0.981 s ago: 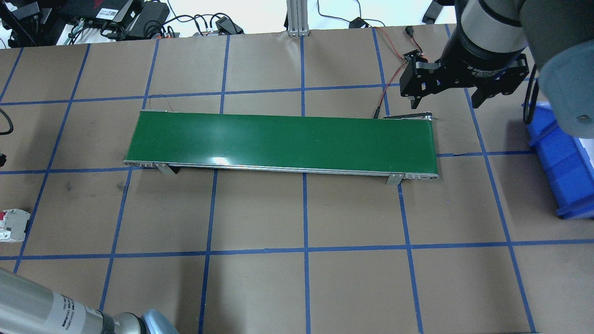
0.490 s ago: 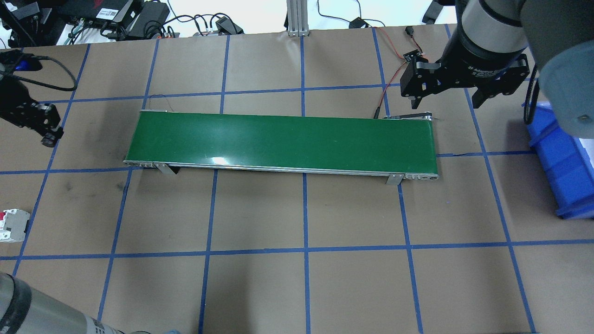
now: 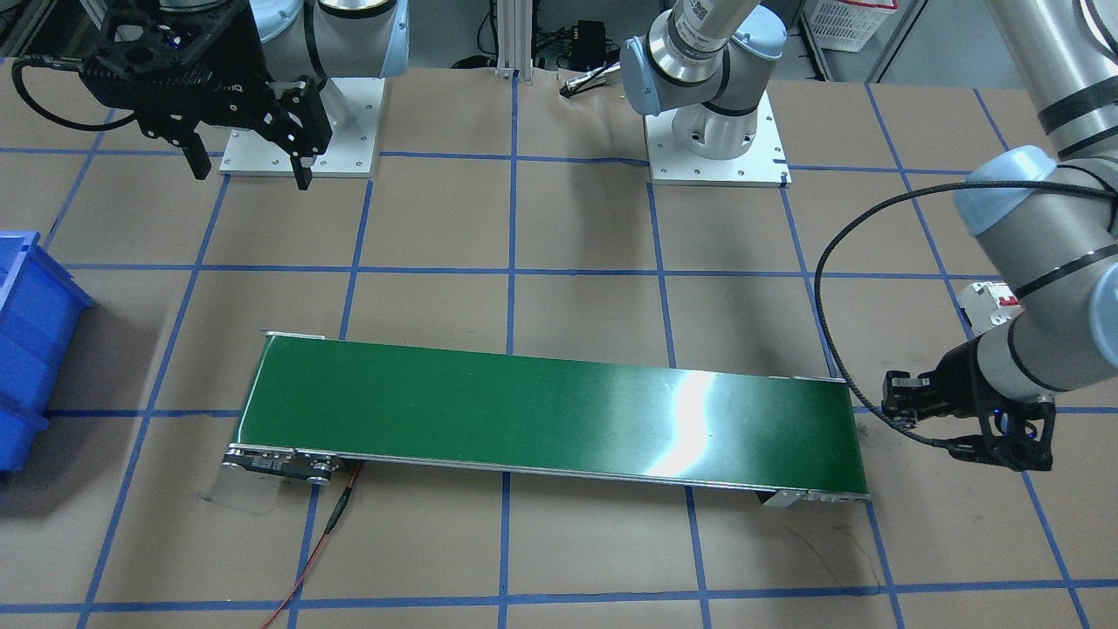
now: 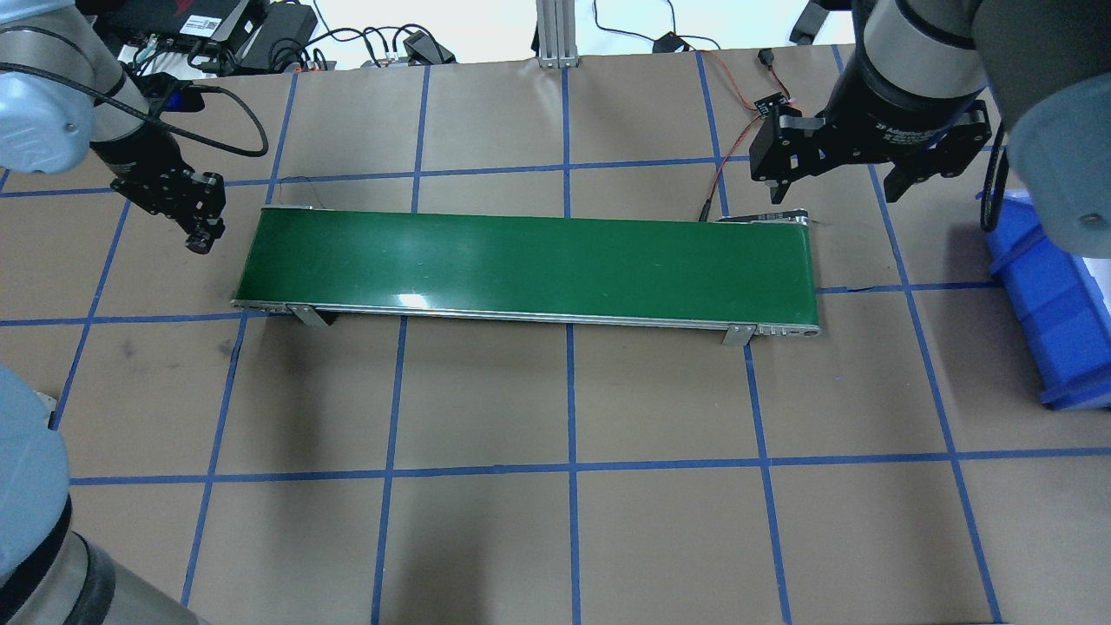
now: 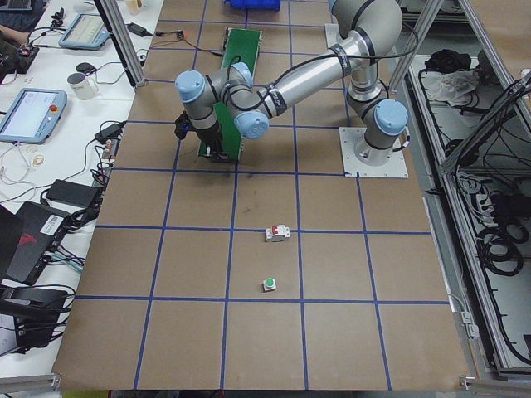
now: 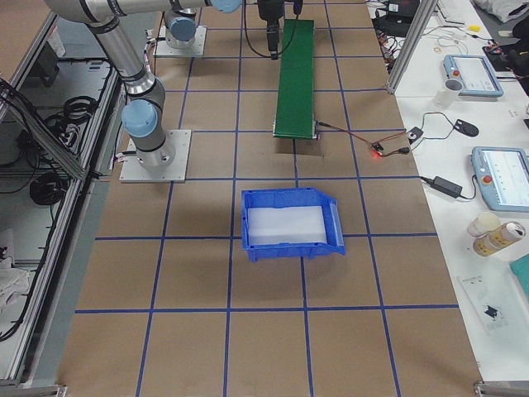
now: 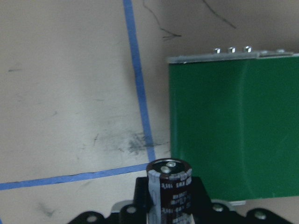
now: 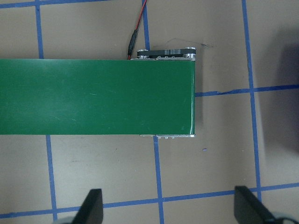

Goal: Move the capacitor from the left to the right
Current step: 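Lift the capacitor with the left gripper and carry it over the conveyor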

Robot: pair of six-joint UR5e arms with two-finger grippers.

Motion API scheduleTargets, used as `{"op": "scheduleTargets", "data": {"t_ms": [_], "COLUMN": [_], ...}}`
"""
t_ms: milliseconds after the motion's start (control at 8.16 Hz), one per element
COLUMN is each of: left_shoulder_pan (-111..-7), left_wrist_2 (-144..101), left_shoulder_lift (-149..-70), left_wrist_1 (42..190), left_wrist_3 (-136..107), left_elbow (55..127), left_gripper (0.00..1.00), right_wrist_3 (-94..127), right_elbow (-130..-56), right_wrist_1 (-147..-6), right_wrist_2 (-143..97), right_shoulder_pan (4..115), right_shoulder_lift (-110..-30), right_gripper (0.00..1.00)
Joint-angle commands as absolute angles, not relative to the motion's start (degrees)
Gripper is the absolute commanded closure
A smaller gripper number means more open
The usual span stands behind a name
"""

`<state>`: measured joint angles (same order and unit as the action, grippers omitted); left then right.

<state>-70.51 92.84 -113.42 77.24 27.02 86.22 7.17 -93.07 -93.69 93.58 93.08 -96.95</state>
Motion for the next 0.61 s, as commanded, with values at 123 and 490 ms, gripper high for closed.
{"op": "scheduleTargets", "data": {"t_ms": [123, 490], "left_shoulder_pan": [-77.96, -78.05], "left_wrist_2": [92.46, 92.37], "left_shoulder_lift": [-114.17, -116.71], "left_wrist_1": [74.98, 70.96], "left_wrist_3": [17.85, 18.36], "left_elbow": [86.66, 86.66], "left_gripper": [1.00, 1.00], "right_wrist_3": [7.21, 7.21], "right_elbow": [-93.08, -93.08], "right_wrist_1": [-93.69, -93.69], "right_wrist_2": [93.60, 93.60], "right_shoulder_pan": [93.08, 93.08], "right_shoulder_lift": [-96.94, -96.94], "right_gripper": [0.00, 0.00]}}
